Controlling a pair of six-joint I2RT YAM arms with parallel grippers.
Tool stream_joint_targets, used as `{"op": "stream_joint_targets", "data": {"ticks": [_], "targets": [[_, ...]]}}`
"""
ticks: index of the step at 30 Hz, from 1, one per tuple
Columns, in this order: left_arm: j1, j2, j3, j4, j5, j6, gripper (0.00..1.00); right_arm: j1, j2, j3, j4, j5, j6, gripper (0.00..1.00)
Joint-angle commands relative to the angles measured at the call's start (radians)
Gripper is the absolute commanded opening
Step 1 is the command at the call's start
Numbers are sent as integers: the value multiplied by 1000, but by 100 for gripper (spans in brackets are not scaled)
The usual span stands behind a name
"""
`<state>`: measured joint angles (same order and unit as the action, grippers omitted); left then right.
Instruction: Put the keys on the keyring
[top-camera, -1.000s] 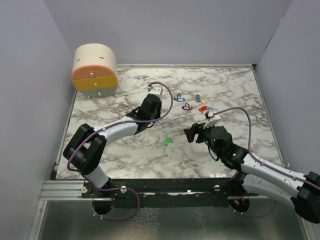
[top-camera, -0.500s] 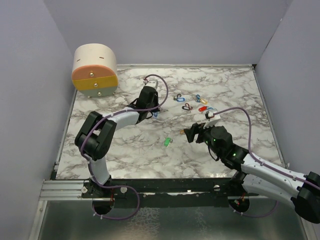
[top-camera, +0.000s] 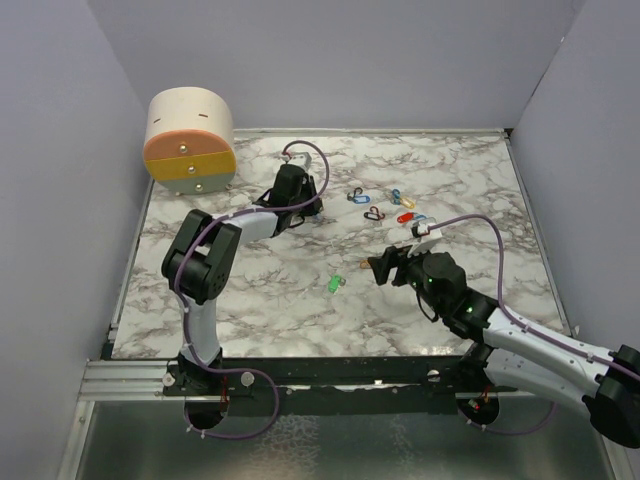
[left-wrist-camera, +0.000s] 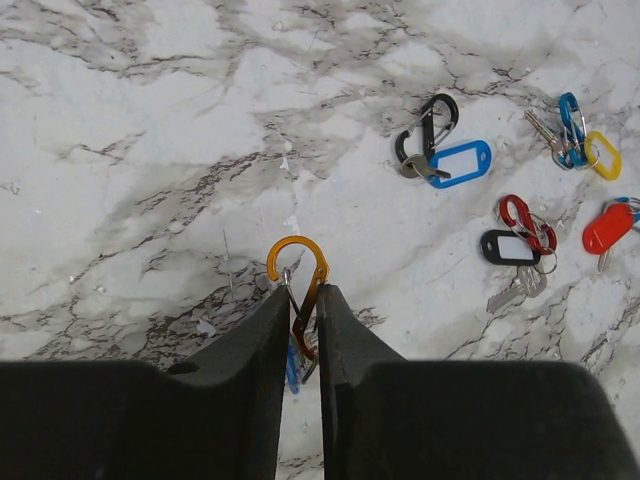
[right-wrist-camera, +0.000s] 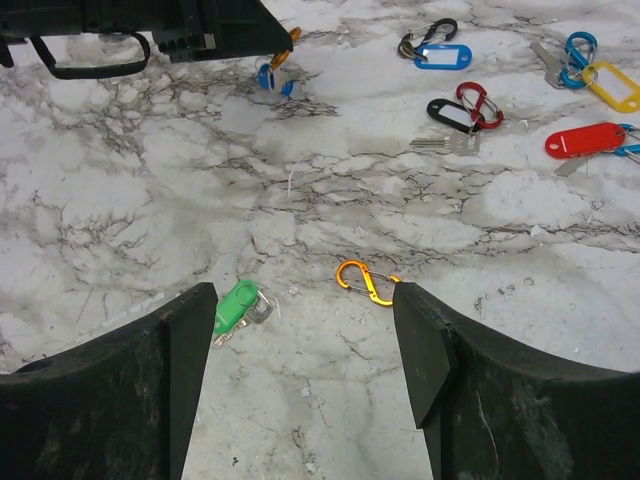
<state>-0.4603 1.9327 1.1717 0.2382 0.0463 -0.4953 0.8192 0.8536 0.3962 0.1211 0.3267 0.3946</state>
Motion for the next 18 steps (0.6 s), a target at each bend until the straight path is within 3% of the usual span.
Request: {"op": "stream_joint_targets", "data": {"ticks": [1, 4, 10, 18], "targets": [[19, 34, 38, 44, 63, -31, 21, 6, -22, -3, 22, -1, -11, 72], [29, 44, 42, 54, 78, -39, 25, 6, -25, -4, 20, 0, -10, 72], [37, 24, 28, 77, 81, -45, 51, 6, -25, -3, 19, -2, -10, 72], [38, 3, 9, 78, 82, -51, 55, 6, -25, -5, 19, -2, -11, 72]]}}
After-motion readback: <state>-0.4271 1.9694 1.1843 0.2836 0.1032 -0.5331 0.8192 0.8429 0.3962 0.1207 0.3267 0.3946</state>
